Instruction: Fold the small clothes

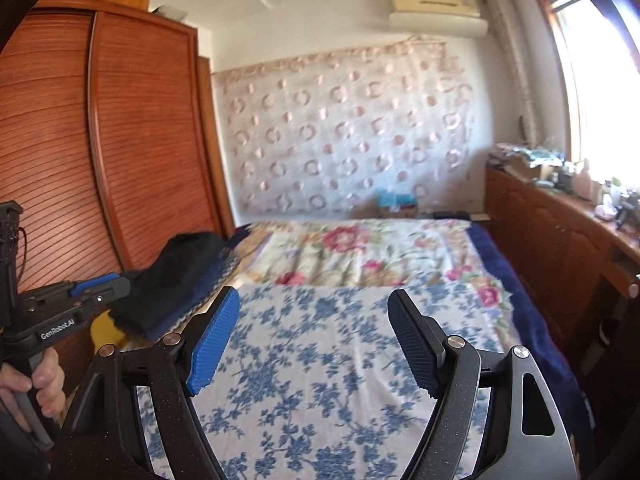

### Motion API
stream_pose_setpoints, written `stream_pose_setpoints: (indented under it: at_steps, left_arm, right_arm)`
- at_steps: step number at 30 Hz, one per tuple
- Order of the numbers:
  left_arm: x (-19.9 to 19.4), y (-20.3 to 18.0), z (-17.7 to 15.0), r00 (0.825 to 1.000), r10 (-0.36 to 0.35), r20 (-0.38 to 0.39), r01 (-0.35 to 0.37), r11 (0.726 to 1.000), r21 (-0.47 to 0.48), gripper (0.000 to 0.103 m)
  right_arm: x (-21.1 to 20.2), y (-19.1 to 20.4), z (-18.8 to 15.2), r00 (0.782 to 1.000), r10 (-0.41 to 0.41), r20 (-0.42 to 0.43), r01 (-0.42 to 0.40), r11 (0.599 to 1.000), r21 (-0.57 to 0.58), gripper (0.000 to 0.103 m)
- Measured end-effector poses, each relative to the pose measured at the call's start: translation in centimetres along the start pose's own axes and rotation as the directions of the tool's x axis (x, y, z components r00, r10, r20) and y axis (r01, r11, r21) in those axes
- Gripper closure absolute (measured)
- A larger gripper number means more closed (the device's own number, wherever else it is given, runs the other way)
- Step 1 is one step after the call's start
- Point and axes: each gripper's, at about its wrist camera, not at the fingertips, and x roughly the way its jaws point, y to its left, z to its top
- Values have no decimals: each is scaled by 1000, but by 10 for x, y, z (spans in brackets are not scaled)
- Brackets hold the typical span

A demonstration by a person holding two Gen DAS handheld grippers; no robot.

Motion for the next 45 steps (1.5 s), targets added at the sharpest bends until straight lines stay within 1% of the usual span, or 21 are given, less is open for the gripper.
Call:
stream_pose_setpoints:
  at_steps: [6,16,45]
  left_arm:
    - [-6,-7,6,1000,18,22,-18,1000,17,84]
    - [-8,-8,5,999,27,28,-28,999,18,83]
    - [-19,-6,7,998,48,50,-49,999,9,82]
  right_arm:
    - [-14,-5,6,999,-27,31,27,1000,6,25]
    - [-10,-4,3,998,-46,30,46,999,-2,25]
    - [-10,-1,2,998,-47,35,48,999,-11,25]
